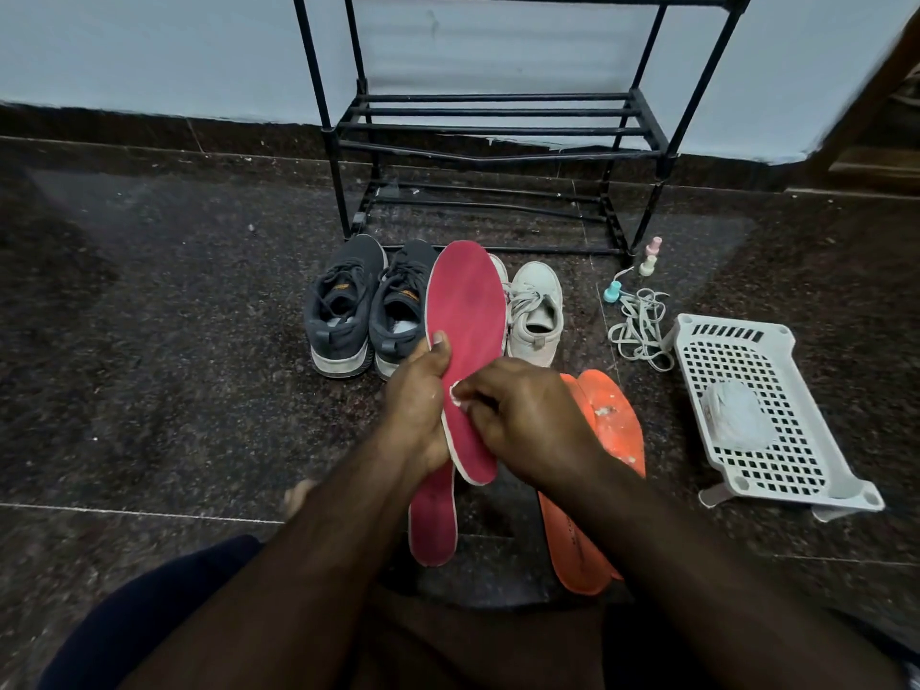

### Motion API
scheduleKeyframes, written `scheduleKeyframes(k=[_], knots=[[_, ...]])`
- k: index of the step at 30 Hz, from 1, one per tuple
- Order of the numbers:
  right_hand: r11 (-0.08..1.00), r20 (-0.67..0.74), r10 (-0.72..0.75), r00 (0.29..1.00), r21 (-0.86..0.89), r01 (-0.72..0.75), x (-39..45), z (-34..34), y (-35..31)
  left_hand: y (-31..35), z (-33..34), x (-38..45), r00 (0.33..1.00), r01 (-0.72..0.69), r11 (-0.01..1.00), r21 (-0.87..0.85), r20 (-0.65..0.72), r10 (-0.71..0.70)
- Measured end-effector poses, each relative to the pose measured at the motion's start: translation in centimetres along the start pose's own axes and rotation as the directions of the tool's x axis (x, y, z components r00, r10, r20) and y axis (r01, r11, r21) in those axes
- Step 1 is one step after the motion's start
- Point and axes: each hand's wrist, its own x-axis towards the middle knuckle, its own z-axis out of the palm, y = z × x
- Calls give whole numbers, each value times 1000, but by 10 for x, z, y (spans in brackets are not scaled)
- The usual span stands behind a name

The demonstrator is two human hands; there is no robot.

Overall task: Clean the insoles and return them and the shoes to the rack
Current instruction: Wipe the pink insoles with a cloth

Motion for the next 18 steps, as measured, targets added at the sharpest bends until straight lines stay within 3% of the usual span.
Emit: scheduleKeyframes(k=[7, 13, 18], knots=[[979, -249, 146, 957, -103, -176, 25, -18, 27, -5, 6, -8, 998, 3, 990, 142, 58, -11], [996, -44, 60, 997, -69, -63, 7, -5, 11, -5, 5, -4, 1000, -18, 990, 143, 27, 14], [981, -215, 163, 963, -67, -181, 21, -20, 25, -3, 5, -8, 1000, 11, 972, 234, 1, -11]])
